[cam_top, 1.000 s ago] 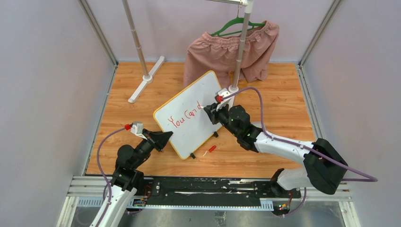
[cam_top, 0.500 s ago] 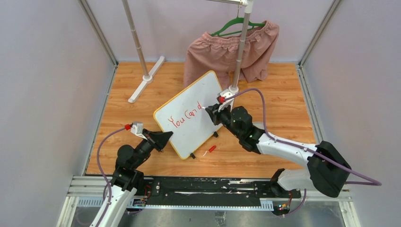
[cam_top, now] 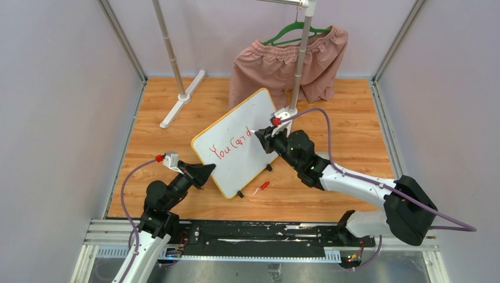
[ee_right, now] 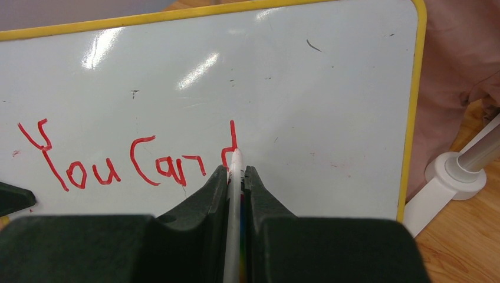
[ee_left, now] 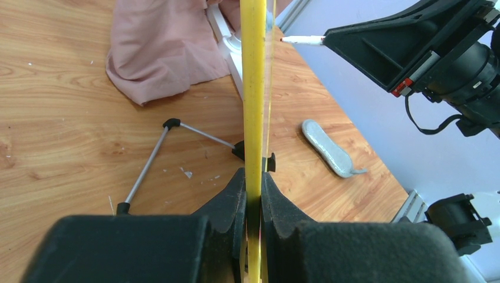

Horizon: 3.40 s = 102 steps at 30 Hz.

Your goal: Write a sentence on the whiteboard

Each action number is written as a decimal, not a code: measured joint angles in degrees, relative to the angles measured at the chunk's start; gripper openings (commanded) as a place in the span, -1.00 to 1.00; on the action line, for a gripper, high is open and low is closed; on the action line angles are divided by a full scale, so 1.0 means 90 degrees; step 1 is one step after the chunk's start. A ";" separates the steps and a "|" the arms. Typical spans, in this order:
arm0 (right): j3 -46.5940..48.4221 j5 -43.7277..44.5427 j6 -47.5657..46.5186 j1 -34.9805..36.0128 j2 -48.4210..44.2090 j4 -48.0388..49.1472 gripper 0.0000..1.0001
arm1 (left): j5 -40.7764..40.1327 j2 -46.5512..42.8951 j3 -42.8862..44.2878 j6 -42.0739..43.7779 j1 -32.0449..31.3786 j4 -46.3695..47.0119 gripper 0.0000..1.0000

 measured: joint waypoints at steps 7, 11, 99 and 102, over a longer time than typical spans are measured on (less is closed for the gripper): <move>0.0041 0.0005 0.0000 -0.0019 0.0083 -0.0007 -1.00 | 0.0000 0.0000 0.0000 0.0002 0.0000 0.0000 -1.00; 0.0041 0.0034 0.0002 -0.0039 0.0083 -0.0007 -1.00 | 0.0000 0.0000 0.0000 0.0002 -0.0002 0.0002 -1.00; 0.0083 -0.0100 0.0248 -0.0284 0.0248 -0.0058 -1.00 | -0.0005 0.0000 0.0000 0.0002 -0.0005 0.0000 -1.00; 0.0083 -0.0148 0.0245 -0.0284 0.0248 -0.0058 -1.00 | -0.0005 0.0000 0.0000 0.0002 -0.0005 0.0000 -1.00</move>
